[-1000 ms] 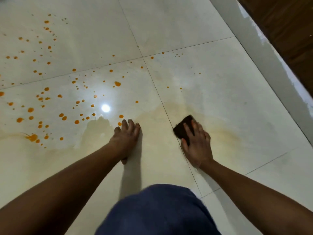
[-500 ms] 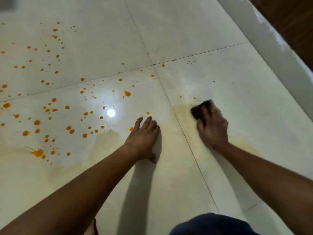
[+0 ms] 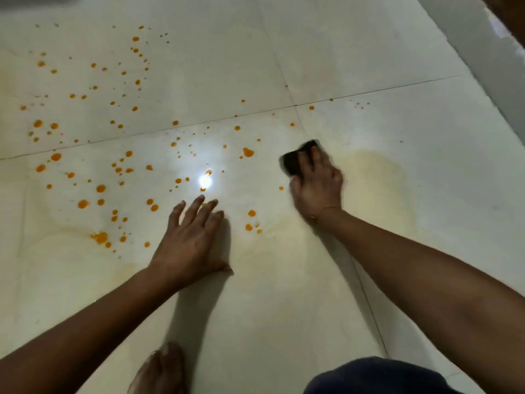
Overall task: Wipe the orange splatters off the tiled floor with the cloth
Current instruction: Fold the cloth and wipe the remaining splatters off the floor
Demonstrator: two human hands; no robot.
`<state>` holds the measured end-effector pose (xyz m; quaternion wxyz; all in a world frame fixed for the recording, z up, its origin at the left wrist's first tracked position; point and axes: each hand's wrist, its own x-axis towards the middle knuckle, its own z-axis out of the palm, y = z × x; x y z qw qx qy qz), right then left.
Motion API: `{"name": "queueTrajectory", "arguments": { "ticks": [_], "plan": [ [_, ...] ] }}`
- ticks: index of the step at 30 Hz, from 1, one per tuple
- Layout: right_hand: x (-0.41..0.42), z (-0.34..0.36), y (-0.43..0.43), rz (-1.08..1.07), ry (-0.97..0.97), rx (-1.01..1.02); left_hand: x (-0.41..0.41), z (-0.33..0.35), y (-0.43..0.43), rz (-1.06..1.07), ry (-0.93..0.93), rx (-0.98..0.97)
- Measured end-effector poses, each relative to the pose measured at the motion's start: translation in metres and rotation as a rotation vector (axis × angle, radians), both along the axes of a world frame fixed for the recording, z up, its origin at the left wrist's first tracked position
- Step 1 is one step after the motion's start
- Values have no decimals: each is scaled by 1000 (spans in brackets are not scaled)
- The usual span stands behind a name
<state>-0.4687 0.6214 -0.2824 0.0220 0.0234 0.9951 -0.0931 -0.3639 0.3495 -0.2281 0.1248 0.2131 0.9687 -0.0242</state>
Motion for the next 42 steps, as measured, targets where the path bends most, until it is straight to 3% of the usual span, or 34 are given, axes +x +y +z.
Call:
{"name": "queueTrajectory", "arguments": {
  "ticks": [3, 5, 6, 8, 10, 11, 14, 17, 19, 22, 25, 27, 29, 33, 34, 37, 39, 42],
  "plan": [
    [69, 4, -52, 396, -30, -56, 28, 0, -39, 121, -59, -55],
    [111, 9, -22, 566, -89, -78, 41, -7, -46, 122, -119, -79],
    [110, 8, -9, 614, -72, -62, 48, -6, -51, 144, -122, -77],
    [78, 8, 0, 444, -68, -30, 49, -7, -50, 141, -114, -83],
    [42, 6, -46, 227, -53, -37, 51, -8, -50, 163, -94, -71],
    [41, 5, -81, 238, -29, -50, 52, -7, -52, 179, -95, -60],
    [109, -1, -131, 590, -17, -71, 58, 4, -57, 214, -85, -26],
    [151, 8, -84, 844, -75, -81, 69, 26, -85, 218, -44, -39],
    [125, 5, -84, 748, -72, -75, 79, 39, -112, 245, -68, -69],
    [80, 7, -163, 457, -61, -76, 91, 38, -136, 355, -141, -155],
    [108, 3, -203, 663, -63, -81, 104, 24, -141, 621, -284, -145],
    [144, 2, -164, 884, -100, -93, 111, 17, -141, 787, -394, -62],
    [137, 3, -122, 932, -62, -116, 117, 9, -137, 871, -434, 13],
    [49, 6, -183, 436, -45, -105, 119, 1, -140, 868, -451, 41],
    [48, 7, -212, 424, -25, -123, 116, 2, -146, 851, -451, 51],
    [120, -1, -258, 823, -47, -148, 105, 22, -171, 737, -486, -5],
    [160, 0, -234, 1091, -109, -121, 95, 45, -187, 631, -472, -137],
    [117, 0, -204, 1160, -81, -35, 81, 68, -200, 572, -440, -173]
  ]
}}
